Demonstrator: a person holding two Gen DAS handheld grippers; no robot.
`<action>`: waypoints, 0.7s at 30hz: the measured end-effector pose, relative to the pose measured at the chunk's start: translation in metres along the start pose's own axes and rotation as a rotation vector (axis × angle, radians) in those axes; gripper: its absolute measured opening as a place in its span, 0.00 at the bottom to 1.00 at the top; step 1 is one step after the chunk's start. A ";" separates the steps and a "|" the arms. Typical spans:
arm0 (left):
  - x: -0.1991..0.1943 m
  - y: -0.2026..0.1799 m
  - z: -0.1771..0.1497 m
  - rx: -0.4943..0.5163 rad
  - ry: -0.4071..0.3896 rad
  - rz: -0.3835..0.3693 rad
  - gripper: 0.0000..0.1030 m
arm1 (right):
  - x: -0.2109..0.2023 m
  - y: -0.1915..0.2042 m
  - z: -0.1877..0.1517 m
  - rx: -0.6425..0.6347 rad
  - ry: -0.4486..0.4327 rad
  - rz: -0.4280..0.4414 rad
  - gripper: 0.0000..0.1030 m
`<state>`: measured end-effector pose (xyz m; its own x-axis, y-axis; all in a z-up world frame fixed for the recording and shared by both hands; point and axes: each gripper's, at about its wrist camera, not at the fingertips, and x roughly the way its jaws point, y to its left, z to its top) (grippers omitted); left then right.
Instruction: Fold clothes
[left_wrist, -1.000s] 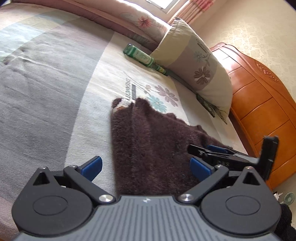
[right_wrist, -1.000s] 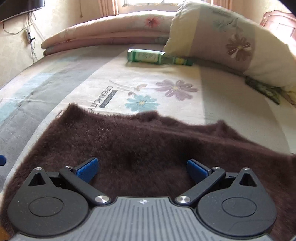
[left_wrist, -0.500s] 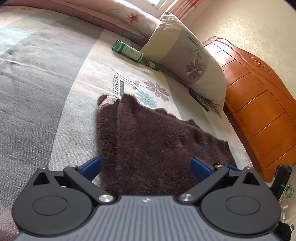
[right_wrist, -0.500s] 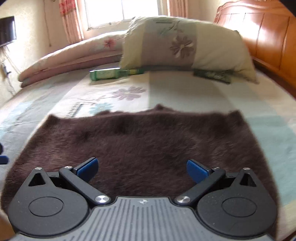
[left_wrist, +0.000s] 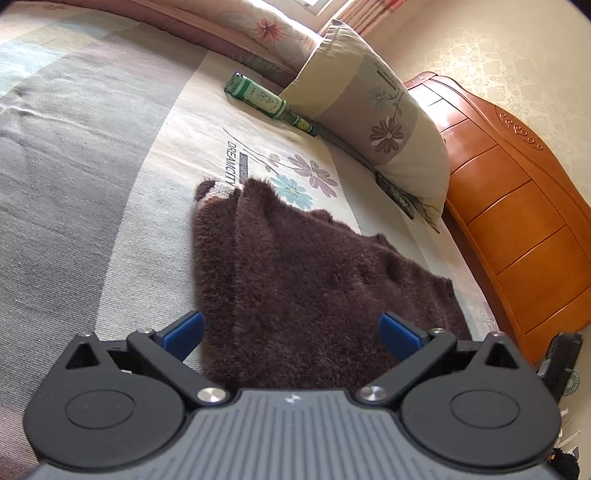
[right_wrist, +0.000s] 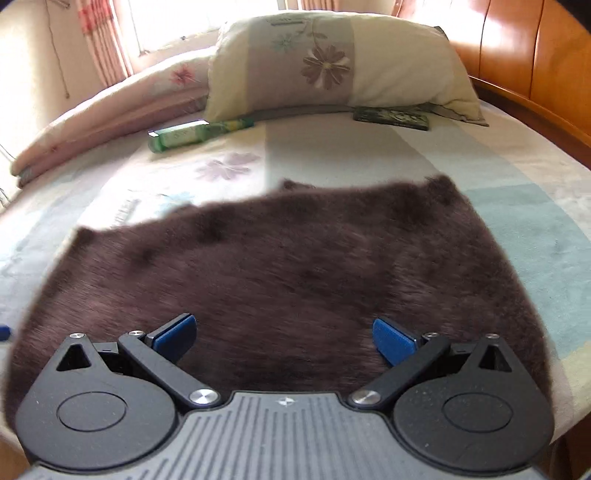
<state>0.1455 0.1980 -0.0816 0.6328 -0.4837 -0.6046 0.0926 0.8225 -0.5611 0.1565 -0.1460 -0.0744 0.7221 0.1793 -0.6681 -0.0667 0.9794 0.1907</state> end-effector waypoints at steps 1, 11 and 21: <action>-0.001 0.000 0.001 0.001 -0.002 0.002 0.98 | -0.002 0.009 0.001 -0.024 -0.012 0.035 1.00; -0.002 0.013 -0.001 -0.024 0.005 0.009 0.98 | 0.013 0.052 -0.017 -0.139 0.051 0.099 1.00; 0.018 0.009 0.020 0.023 0.060 -0.054 0.98 | 0.000 0.054 -0.012 -0.096 0.034 0.078 1.00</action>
<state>0.1730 0.2024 -0.0864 0.5792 -0.5438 -0.6074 0.1429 0.8012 -0.5810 0.1445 -0.0926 -0.0725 0.6885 0.2571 -0.6781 -0.1886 0.9663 0.1749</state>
